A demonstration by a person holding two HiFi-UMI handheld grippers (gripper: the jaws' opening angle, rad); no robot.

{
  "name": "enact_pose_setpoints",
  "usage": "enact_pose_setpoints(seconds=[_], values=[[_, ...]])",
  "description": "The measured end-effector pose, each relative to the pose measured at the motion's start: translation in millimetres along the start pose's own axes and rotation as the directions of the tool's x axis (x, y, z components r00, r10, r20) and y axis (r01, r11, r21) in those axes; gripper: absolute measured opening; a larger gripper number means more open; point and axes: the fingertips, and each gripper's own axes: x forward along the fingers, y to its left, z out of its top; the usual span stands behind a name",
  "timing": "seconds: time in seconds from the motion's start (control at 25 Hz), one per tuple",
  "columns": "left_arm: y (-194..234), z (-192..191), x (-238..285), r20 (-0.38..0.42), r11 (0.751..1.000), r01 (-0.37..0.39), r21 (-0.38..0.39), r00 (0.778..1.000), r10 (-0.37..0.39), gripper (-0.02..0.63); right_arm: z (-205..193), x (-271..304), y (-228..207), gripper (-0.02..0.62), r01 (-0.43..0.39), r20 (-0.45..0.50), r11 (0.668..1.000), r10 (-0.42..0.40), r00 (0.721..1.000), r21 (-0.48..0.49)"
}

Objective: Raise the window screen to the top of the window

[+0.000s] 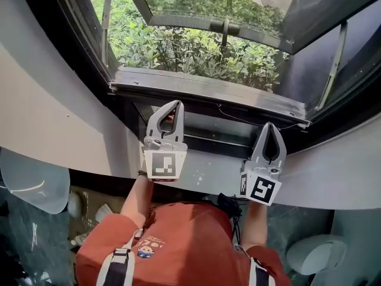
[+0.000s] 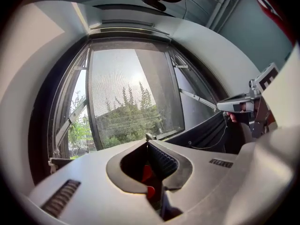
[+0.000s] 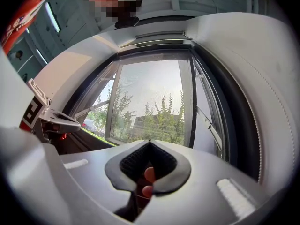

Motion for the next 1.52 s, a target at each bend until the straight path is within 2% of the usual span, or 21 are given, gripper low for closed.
enact_pose_setpoints(seconds=[0.24,0.28,0.32,0.48,0.6,0.72,0.84,0.92,1.0,1.16,1.2,1.32,1.4,1.52], values=[[-2.6,-9.7,2.9,-0.064,0.986,0.041,0.162,0.997,-0.031,0.038,-15.1,5.4,0.7,0.012,-0.097,-0.089,0.986,0.085,0.992,-0.134],[-3.8,-12.6,3.6,-0.07,0.982,0.052,0.183,0.997,-0.04,0.045,-16.4,6.7,0.4,0.055,-0.112,-0.099,0.982,0.097,0.99,-0.152],[-4.5,-17.3,3.6,-0.078,0.975,0.062,0.212,0.996,-0.046,0.052,-17.4,8.1,0.0,0.06,-0.123,-0.107,0.978,0.106,0.989,-0.17],[-5.8,-33.3,4.1,-0.131,0.93,0.104,0.353,0.99,-0.061,0.074,-29.2,9.6,-2.8,0.077,-0.177,-0.177,0.947,0.133,0.975,-0.268],[-4.3,-40.8,5.4,-0.174,0.883,0.133,0.449,0.983,-0.06,0.094,-43.2,9.4,-1.9,0.103,-0.249,-0.269,0.906,0.16,0.95,-0.341],[-1.8,-51.2,5.3,-0.234,0.811,0.177,0.558,0.971,-0.051,0.114,-59.3,10.5,1.4,0.137,-0.332,-0.342,0.829,0.183,0.922,-0.45],[-1.8,-64.4,6.5,-0.302,0.717,0.237,0.655,0.953,-0.038,0.132,-80.3,9.8,-1.7,0.166,-0.424,-0.442,0.71,0.175,0.88,-0.562],[-0.9,-70.1,8.2,-0.329,0.666,0.264,0.697,0.944,-0.03,0.133,-92.1,8.9,-6.3,0.183,-0.467,-0.495,0.634,0.15,0.856,-0.616],[3.2,-72.5,9.9,-0.346,0.628,0.279,0.726,0.938,-0.017,0.138,-98.2,11.0,-9.0,0.189,-0.487,-0.517,0.566,0.121,0.847,-0.665],[8.5,-80.0,12.6,-0.395,0.57,0.327,0.754,0.919,-0.005,0.153,-106.2,15.1,-15.9,0.193,-0.515,-0.557,0.446,0.046,0.829,-0.731],[9.8,-82.9,12.7,-0.41,0.545,0.344,0.765,0.912,0.0,0.158,-107.8,15.6,-16.9,0.193,-0.52,-0.562,0.415,0.023,0.826,-0.747],[14.2,-87.5,13.0,-0.434,0.448,0.377,0.811,0.901,0.028,0.166,-111.7,15.9,-16.7,0.193,-0.537,-0.578,0.312,-0.049,0.815,-0.784],[15.6,-87.6,13.3,-0.439,0.401,0.388,0.83,0.898,0.04,0.166,-112.2,17.1,-16.9,0.193,-0.549,-0.586,0.27,-0.079,0.806,-0.791],[15.2,-88.7,12.5,-0.451,0.36,0.404,0.841,0.891,0.053,0.166,-112.4,16.8,-17.6,0.193,-0.565,-0.603,0.256,-0.097,0.792,-0.784]])
